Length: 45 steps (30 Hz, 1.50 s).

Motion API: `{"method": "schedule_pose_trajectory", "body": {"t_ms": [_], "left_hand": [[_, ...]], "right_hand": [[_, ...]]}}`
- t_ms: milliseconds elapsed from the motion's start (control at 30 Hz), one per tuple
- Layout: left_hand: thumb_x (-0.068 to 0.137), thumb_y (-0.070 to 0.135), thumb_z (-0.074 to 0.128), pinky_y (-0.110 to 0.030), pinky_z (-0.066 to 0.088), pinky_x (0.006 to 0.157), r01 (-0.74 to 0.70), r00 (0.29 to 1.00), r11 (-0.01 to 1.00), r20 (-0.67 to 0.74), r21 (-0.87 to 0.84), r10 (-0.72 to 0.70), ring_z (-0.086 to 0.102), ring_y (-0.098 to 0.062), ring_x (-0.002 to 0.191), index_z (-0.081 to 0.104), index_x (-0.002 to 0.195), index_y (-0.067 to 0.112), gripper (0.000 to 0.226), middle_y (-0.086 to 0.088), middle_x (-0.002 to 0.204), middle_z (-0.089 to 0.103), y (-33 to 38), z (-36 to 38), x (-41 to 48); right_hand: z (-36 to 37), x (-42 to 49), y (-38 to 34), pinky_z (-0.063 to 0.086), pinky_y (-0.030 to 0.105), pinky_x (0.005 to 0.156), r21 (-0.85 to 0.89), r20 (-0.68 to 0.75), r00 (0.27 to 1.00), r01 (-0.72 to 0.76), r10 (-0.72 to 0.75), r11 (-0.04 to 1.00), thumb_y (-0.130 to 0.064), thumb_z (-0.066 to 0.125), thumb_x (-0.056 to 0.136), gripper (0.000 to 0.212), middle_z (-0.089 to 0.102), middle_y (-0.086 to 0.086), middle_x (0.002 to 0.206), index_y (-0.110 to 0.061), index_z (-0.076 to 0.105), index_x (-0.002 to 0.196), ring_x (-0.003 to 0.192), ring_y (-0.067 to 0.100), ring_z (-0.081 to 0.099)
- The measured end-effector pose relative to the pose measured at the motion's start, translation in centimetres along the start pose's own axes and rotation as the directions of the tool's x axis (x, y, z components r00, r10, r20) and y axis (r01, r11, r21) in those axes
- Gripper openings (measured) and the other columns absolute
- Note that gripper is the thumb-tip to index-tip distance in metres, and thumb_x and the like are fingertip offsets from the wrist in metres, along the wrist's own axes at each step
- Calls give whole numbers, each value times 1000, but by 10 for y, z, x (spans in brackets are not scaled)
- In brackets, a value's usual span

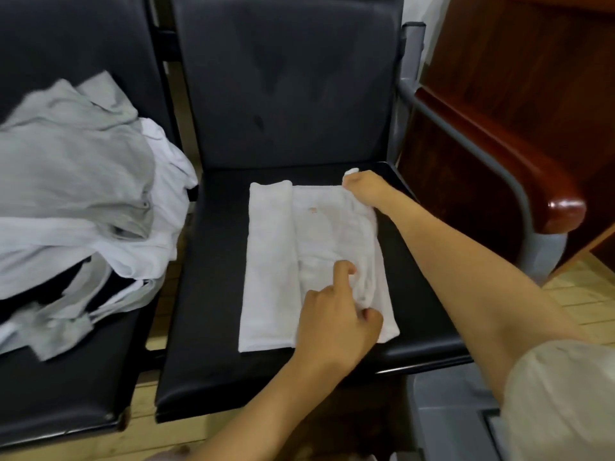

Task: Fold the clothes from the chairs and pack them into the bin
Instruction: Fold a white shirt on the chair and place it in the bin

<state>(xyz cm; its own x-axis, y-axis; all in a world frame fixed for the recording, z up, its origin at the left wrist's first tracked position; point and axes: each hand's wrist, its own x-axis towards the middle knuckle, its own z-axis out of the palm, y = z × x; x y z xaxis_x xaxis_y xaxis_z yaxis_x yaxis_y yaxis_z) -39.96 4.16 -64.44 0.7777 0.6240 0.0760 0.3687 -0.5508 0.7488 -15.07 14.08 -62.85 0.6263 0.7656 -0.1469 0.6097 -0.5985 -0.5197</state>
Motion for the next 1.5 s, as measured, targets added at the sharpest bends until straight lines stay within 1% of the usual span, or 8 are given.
{"method": "schedule_pose_trajectory", "body": {"t_ms": [200, 333, 500, 867, 1067, 1167, 1267, 1500], "left_hand": [[94, 28, 44, -28, 36, 86, -11, 994, 962, 111, 272, -20, 45, -11, 69, 18, 147, 29, 59, 8, 73, 51, -24, -21, -10], [93, 27, 42, -30, 33, 90, -92, 983, 910, 182, 405, 19, 51, -18, 88, 42, 137, 26, 44, 2, 97, 57, -34, -25, -13], [96, 38, 40, -30, 30, 94, -107, 986, 849, 165, 517, 23, 43, -19, 107, 62, 118, 29, 33, 1, 113, 48, -43, -37, -21], [96, 30, 50, -25, 38, 93, -210, 964, 844, 246, 494, 95, 45, -16, 116, 52, 126, 22, 31, 3, 123, 48, -90, -78, -37], [95, 16, 46, -26, 44, 88, -233, 969, 812, 199, 535, 146, 51, -16, 105, 58, 117, 16, 25, 0, 115, 56, -106, -87, -44], [92, 17, 53, -24, 41, 76, -266, 961, 886, 175, 381, 213, 54, -14, 86, 63, 98, 22, 13, 4, 93, 60, -104, -97, -53], [88, 14, 60, -23, 45, 71, -138, 979, 985, 137, -106, 152, 57, -11, 80, 64, 87, 21, 8, 5, 86, 62, -93, -113, -60], [94, 11, 50, -35, 54, 78, 34, 993, 792, -65, -610, -93, 63, -16, 92, 60, 107, 19, 18, 0, 99, 63, -75, -147, 5]], "right_hand": [[51, 5, -36, 34, 38, 102, -275, 133, 988, 114, -80, 955, -25, 28, 97, 31, 61, -2, 95, -14, 52, 112, 109, 25, 54], [53, -18, -27, 17, 39, 115, -165, 69, 966, 259, -251, 952, -26, 31, 104, 38, 40, -3, 150, -27, 53, 134, 141, 22, 30], [36, -90, -8, 37, 16, 89, -10, 58, 945, 324, -323, 946, -19, 47, 101, 29, 55, 2, 132, -12, 63, 123, 120, 18, 51], [50, -243, 84, 50, 26, 93, -281, 118, 813, 578, -570, 766, -61, 38, 93, 57, 61, -4, 123, -19, 63, 121, 114, 13, 56], [53, -244, 78, 48, 29, 98, -374, 75, 850, 508, -521, 776, -18, 50, 98, 31, 61, 3, 127, -14, 61, 126, 115, 18, 58], [39, -247, 56, 50, 26, 90, -219, 69, 897, 441, -437, 870, -18, 56, 94, 23, 65, -1, 114, -19, 66, 115, 100, 12, 61], [11, -252, 24, 50, 25, 81, 118, 88, 925, 359, -370, 926, -8, 60, 89, 16, 67, -4, 94, -18, 69, 95, 87, 8, 63], [-28, -198, -28, 55, 30, 82, 420, 52, 961, 224, -270, 880, -5, 46, 96, 21, 67, 6, 103, -13, 65, 104, 96, 19, 66]]}}
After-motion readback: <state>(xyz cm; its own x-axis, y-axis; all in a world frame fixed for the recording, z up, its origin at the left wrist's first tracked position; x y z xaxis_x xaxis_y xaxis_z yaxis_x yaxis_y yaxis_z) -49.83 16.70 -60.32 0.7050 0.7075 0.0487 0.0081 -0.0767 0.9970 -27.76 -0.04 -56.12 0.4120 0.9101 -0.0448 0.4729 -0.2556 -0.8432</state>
